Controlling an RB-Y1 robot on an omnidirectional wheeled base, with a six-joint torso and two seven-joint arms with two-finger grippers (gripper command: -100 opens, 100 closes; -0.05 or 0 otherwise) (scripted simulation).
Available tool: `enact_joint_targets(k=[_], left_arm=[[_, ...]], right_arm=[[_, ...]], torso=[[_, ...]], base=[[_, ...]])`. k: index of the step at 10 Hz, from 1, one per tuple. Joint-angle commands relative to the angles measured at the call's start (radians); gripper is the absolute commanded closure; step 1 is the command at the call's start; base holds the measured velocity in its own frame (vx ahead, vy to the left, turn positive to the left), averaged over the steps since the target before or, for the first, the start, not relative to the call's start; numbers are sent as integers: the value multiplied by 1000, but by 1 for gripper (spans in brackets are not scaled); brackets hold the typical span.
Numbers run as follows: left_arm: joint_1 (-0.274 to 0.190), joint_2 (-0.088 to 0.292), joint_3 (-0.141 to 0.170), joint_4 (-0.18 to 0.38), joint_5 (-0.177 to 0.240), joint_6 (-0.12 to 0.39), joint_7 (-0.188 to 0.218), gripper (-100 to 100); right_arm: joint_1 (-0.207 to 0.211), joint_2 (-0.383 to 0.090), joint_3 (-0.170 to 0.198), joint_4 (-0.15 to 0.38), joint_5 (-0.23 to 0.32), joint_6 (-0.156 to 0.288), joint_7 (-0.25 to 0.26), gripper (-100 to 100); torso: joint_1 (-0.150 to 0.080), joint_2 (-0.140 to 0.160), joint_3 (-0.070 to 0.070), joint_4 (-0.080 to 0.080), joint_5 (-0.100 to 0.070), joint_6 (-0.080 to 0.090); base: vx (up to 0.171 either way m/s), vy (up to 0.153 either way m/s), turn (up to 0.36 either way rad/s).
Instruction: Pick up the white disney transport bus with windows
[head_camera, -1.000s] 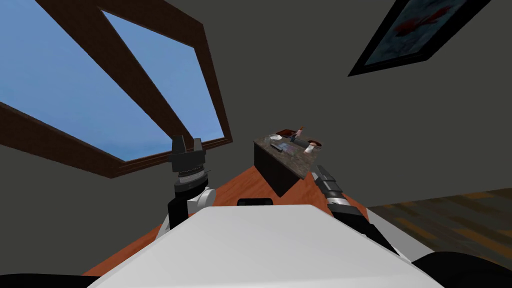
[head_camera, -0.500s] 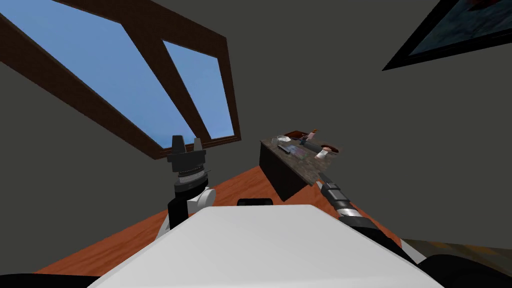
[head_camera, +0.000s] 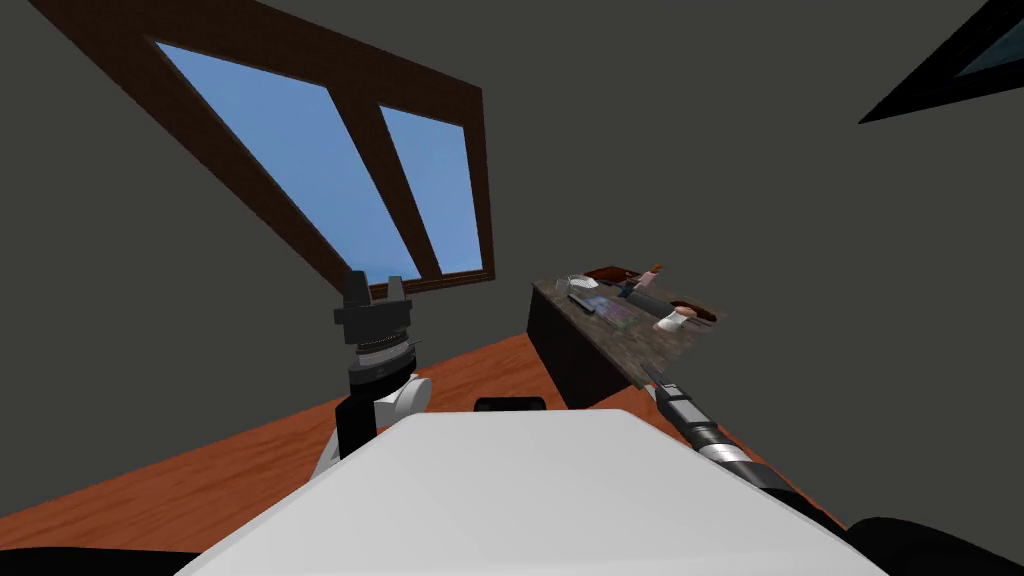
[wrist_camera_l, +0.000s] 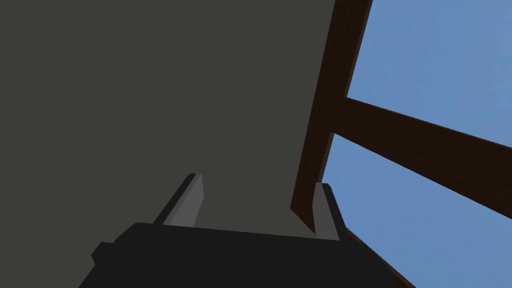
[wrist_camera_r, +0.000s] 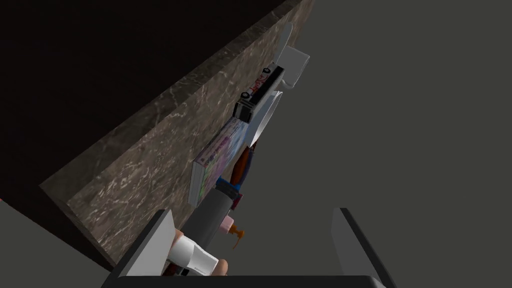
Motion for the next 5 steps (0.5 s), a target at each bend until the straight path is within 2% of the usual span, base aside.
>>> enact_joint_targets(k=[1, 2, 3, 4, 5], left_arm=[[0, 0, 0, 0, 0, 0, 0, 0], [0, 0, 0, 0, 0, 0, 0, 0], [0, 0, 0, 0, 0, 0, 0, 0], [0, 0, 0, 0, 0, 0, 0, 0], [0, 0, 0, 0, 0, 0, 0, 0]], right_arm=[[50, -50, -10, 13, -8, 9, 4, -100], [70, -58, -10, 13, -8, 9, 4, -100], [107, -102, -15, 33, -11, 15, 10, -100], [121, -105, -15, 33, -11, 15, 10, -100], [158, -150, -20, 54, -12, 21, 15, -100]], torso=[[0, 0, 0, 0, 0, 0], [0, -1, 0, 0, 0, -1], [0, -1, -1, 0, 0, 0], [-1, -3, -2, -1, 0, -1], [-1, -2, -1, -1, 0, 0]], base=[[23, -11, 402], [25, -26, 169], [51, -21, 356], [41, -29, 171], [45, -26, 342]])
